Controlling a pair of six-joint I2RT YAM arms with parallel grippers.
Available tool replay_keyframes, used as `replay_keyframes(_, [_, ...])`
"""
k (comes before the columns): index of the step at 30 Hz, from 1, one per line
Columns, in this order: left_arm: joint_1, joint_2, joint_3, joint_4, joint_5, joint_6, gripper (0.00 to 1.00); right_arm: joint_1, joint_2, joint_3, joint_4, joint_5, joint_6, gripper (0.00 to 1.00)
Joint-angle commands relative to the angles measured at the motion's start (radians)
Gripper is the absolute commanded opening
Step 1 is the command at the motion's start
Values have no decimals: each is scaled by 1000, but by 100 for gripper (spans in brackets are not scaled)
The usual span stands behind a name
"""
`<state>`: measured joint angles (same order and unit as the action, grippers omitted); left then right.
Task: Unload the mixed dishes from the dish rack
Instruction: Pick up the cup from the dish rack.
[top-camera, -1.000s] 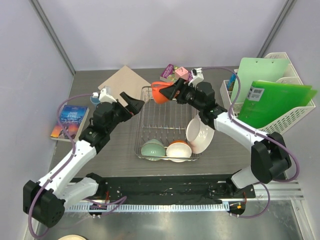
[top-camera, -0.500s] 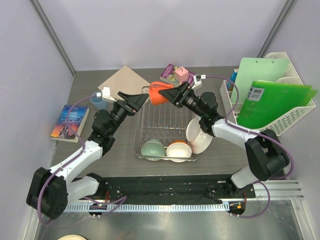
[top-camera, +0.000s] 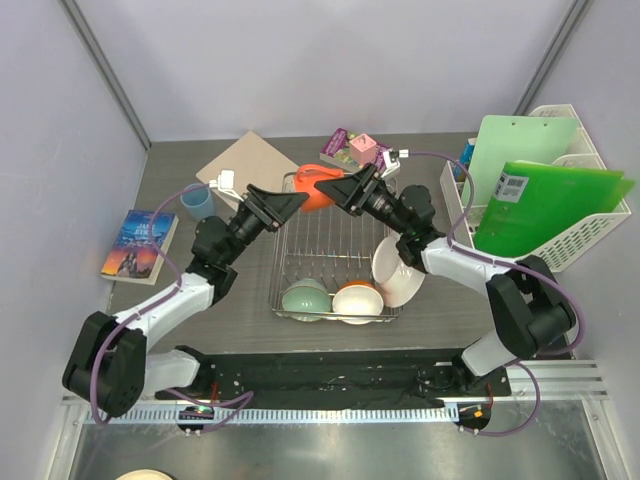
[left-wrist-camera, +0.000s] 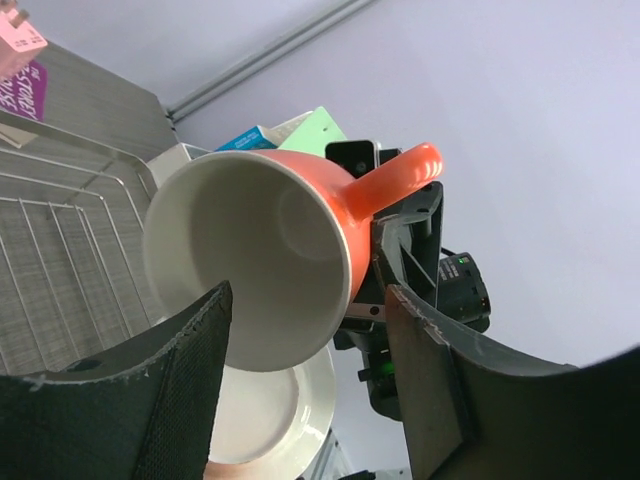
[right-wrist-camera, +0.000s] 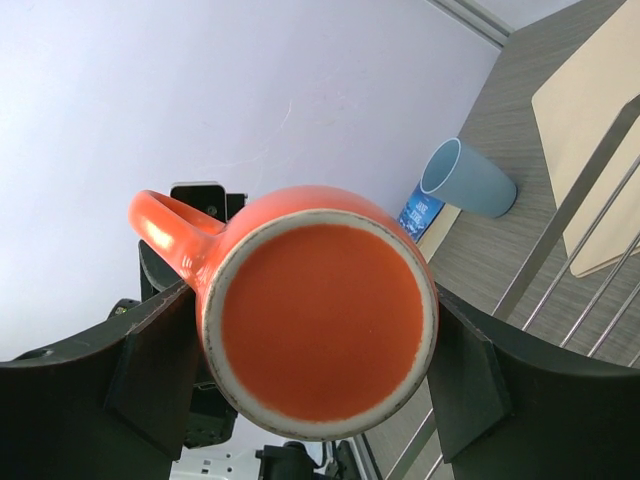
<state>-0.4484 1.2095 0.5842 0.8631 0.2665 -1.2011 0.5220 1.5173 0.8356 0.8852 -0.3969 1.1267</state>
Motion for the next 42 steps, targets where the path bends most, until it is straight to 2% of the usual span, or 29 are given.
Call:
replay_keyframes(1, [4,16,49,77,57,-9,61,16,0,37,135,-19,15,1])
replay_keyframes(4, [-1,50,77,79,108,-23,53,30,18,62,113,-34,12,1])
replay_keyframes(6, [-3,67,97,79,132,-23,43,39,21,69,106,-36,4,1])
replay_keyframes(7, [-4,82,101,79,148,-25,35,39,20,71,97,-36,-4,1])
replay_keyframes(9, [-4,90,108,77,161,-25,26,42,12,72,80,-33,-15,1])
replay_keyframes(10, [-4,94,106,79,171,-25,13,42,8,72,72,-31,-19,1])
replay_keyframes(12, [-4,94,101,73,174,-22,1,41,-11,68,54,-22,-44,1])
replay_keyframes(21, [-1,44,106,-48,142,14,1,42,-94,40,-61,6,-148,1])
replay_keyframes(22, [0,41,106,-56,143,15,7,42,-97,42,-69,9,-151,1])
replay_keyframes(24, [1,36,109,-81,145,17,26,41,-97,42,-69,9,-150,1])
replay_keyframes(25, [1,35,109,-84,146,17,45,41,-98,42,-69,7,-148,1])
replay_keyframes(28, [1,30,103,-88,155,17,65,42,-98,42,-63,6,-143,1])
replay_keyframes(31, [1,18,98,-102,154,23,69,41,-98,43,-61,4,-143,1])
replay_keyframes(42, [2,-30,29,-102,148,35,70,41,-115,46,-58,26,-140,1])
